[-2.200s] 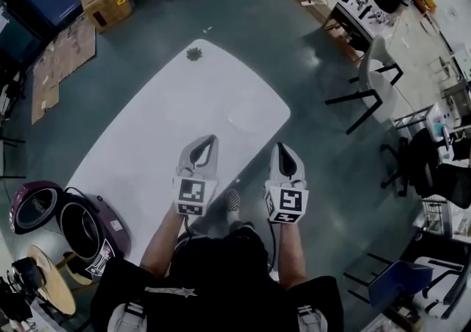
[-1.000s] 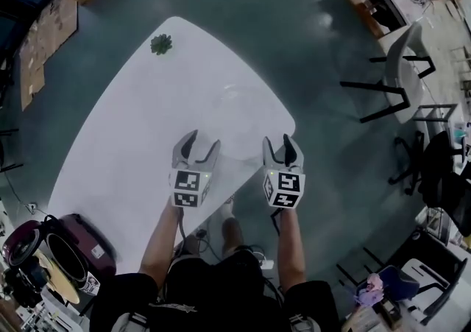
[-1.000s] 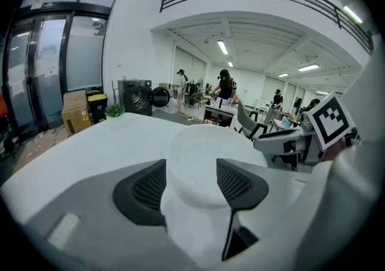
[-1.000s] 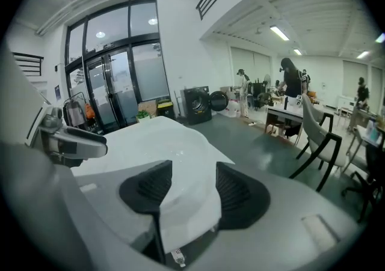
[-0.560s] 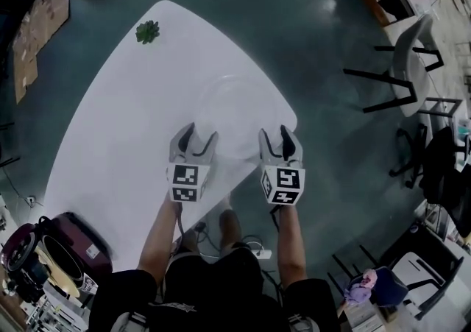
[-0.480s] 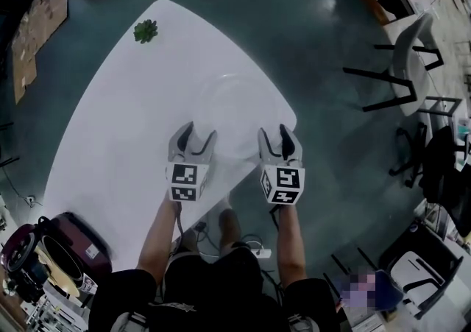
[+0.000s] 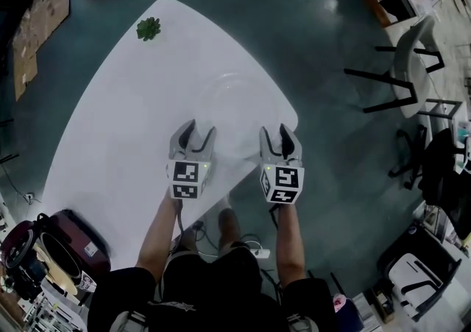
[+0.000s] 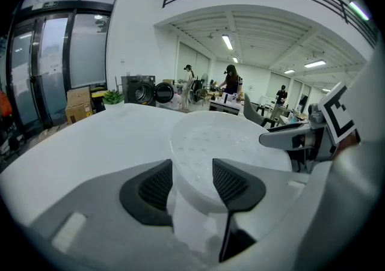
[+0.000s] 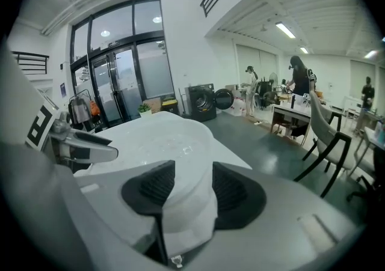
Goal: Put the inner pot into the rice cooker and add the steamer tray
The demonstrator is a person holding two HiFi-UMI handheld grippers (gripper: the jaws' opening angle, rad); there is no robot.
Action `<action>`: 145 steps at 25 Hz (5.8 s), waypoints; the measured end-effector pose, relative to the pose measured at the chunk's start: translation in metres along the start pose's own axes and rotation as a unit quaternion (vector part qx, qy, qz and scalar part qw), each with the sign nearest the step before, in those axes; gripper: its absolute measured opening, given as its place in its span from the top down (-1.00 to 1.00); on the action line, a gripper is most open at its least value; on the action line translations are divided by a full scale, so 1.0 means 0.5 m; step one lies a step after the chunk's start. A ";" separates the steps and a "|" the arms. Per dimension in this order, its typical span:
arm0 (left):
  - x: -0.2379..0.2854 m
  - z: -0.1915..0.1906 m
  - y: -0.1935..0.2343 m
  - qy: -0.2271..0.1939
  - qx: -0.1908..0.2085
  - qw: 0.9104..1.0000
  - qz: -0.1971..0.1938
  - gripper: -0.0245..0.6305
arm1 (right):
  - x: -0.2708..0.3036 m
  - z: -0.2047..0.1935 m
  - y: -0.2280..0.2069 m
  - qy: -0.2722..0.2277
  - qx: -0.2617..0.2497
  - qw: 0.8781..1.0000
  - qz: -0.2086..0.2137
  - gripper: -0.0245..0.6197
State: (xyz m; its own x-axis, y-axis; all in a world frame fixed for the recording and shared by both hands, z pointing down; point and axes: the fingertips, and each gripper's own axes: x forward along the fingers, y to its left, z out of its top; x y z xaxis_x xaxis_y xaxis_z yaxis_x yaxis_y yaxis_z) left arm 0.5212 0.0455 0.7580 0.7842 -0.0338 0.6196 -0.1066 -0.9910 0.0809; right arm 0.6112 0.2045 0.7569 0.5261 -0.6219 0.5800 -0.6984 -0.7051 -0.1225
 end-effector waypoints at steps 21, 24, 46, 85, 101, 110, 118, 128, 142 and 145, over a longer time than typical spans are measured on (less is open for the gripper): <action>-0.156 0.129 0.033 -0.061 0.028 0.996 0.061 0.39 | -0.106 0.160 0.078 -0.066 -0.040 0.997 0.012 0.46; -0.210 0.156 0.047 -0.073 0.031 0.994 0.077 0.39 | -0.136 0.198 0.114 -0.080 -0.047 0.995 0.023 0.46; -0.726 0.090 0.266 -0.105 -0.024 0.958 0.267 0.39 | -0.283 0.305 0.602 -0.126 -0.127 0.962 0.205 0.46; -1.529 -0.402 0.539 -0.088 -0.175 0.837 0.512 0.41 | -0.570 0.071 1.495 -0.084 -0.247 0.850 0.459 0.46; -1.625 -0.574 0.653 -0.046 -0.194 0.849 0.489 0.41 | -0.580 -0.056 1.674 -0.042 -0.275 0.852 0.444 0.46; -1.584 -0.618 0.695 -0.001 -0.191 0.871 0.453 0.38 | -0.543 -0.096 1.683 -0.008 -0.291 0.864 0.411 0.46; -1.548 -0.652 0.696 0.072 -0.194 0.882 0.423 0.34 | -0.518 -0.133 1.670 0.041 -0.308 0.867 0.391 0.44; -1.525 -0.676 0.698 0.117 -0.201 0.886 0.402 0.32 | -0.496 -0.161 1.667 0.081 -0.320 0.866 0.375 0.42; -1.543 -0.666 0.702 0.090 -0.205 0.883 0.412 0.22 | -0.494 -0.123 1.664 0.055 -0.301 0.874 0.377 0.29; -1.554 -0.649 0.701 0.077 -0.198 0.881 0.422 0.22 | -0.501 -0.100 1.659 0.037 -0.296 0.876 0.379 0.29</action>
State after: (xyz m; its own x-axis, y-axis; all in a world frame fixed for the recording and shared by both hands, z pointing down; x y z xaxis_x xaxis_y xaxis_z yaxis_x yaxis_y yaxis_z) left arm -0.3238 -0.2335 0.5582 0.2342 -0.6887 0.6862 -0.8412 -0.4974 -0.2121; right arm -0.1245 -0.2076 0.5502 -0.2154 -0.7963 0.5653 -0.9742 0.2149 -0.0687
